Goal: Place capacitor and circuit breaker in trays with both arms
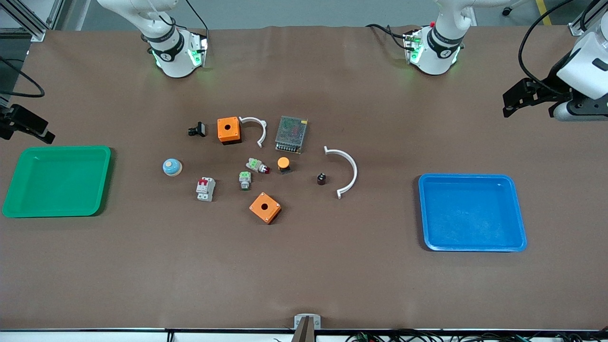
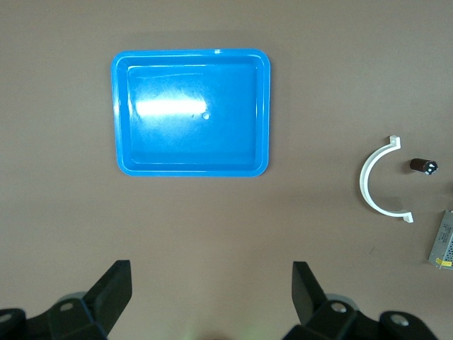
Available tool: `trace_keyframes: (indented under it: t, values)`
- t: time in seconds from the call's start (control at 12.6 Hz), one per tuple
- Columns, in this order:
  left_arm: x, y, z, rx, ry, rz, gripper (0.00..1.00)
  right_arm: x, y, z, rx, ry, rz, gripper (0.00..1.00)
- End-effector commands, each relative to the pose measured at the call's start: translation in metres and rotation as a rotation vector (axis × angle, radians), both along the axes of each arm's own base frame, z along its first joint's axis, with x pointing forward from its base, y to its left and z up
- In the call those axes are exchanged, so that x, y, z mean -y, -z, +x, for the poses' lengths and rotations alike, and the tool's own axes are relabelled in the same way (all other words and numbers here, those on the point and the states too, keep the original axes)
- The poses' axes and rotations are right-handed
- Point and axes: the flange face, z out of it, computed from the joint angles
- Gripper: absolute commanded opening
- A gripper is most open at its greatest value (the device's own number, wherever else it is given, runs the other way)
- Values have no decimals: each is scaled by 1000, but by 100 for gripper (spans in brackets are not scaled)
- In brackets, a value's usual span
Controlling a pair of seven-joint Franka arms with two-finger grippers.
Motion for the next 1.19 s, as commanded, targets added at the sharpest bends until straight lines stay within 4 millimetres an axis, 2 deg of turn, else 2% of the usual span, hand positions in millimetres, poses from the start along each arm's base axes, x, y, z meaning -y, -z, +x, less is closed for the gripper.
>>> trace_keyframes:
  t: [0.0,0.32,0.47,0.63,0.71,0.79,0.87,1.11]
  values:
    - [-1,-7,-3,0,15,-9,100,2,-4,3,4,5,-10,100]
    - [-1,3,3,-17,9,-13,100,3,-4,3,6,8,-10,100]
    - [7,20,14,-39,19,-15,100,2,0,5,-2,4,-8,100]
    - [28,49,30,-53,35,-15,100,-2,10,12,-18,-2,-3,100]
    - [47,71,40,-64,41,-18,100,-6,17,15,-30,-8,-1,100]
    - [73,104,55,-77,-4,-22,100,-11,21,18,-33,-16,5,100]
    - [93,125,61,-84,-36,-25,100,-11,24,20,-38,-15,9,100]
    - [141,188,80,-88,-102,-35,100,-33,52,33,-88,-50,11,100]
